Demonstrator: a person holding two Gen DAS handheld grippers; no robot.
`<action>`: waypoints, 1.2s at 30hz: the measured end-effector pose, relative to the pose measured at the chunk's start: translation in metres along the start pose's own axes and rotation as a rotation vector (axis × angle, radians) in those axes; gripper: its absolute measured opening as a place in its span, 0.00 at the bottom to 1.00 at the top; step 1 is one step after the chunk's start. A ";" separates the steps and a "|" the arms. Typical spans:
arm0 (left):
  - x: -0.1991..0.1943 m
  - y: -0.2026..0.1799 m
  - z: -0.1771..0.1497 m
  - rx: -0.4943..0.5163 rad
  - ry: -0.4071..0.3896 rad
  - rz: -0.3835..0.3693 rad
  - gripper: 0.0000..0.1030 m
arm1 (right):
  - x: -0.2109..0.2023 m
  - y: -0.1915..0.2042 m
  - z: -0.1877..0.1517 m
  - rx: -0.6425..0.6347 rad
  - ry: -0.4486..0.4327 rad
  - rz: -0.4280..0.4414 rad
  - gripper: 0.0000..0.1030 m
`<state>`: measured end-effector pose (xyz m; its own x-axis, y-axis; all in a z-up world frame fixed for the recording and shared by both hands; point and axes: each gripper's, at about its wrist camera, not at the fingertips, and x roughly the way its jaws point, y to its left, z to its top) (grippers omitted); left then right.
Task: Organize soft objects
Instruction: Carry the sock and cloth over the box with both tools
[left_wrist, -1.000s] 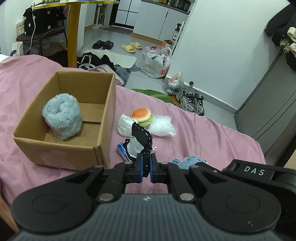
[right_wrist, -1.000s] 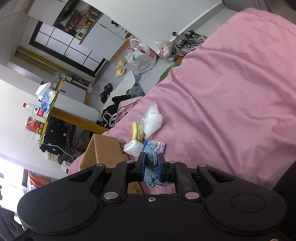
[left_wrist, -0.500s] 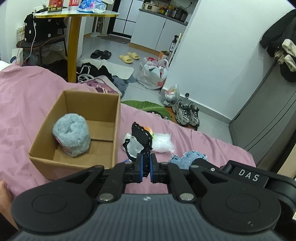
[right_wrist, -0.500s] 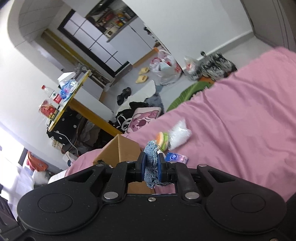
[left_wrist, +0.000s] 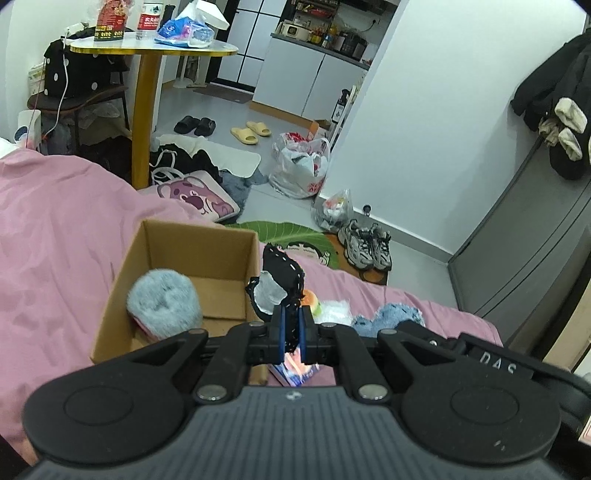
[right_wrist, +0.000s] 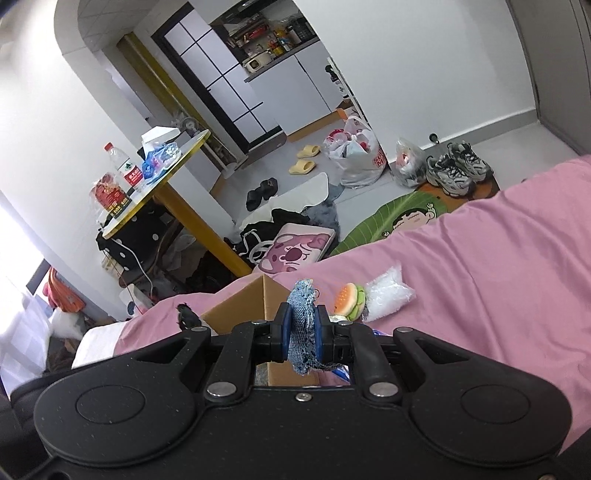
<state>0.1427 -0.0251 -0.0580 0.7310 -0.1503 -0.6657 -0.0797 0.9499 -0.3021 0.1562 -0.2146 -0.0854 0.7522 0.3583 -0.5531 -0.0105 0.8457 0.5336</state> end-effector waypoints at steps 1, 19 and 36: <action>0.000 0.004 0.003 -0.002 -0.003 -0.001 0.06 | 0.001 0.002 0.000 -0.003 0.000 0.001 0.13; 0.028 0.061 0.057 -0.006 0.010 0.032 0.06 | 0.034 0.051 0.006 -0.079 0.011 -0.001 0.13; 0.072 0.111 0.061 -0.144 0.041 -0.017 0.06 | 0.079 0.079 -0.006 -0.140 0.056 -0.024 0.13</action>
<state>0.2280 0.0860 -0.0980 0.7048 -0.1797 -0.6863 -0.1661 0.8987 -0.4059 0.2106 -0.1173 -0.0909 0.7156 0.3557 -0.6012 -0.0880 0.8997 0.4276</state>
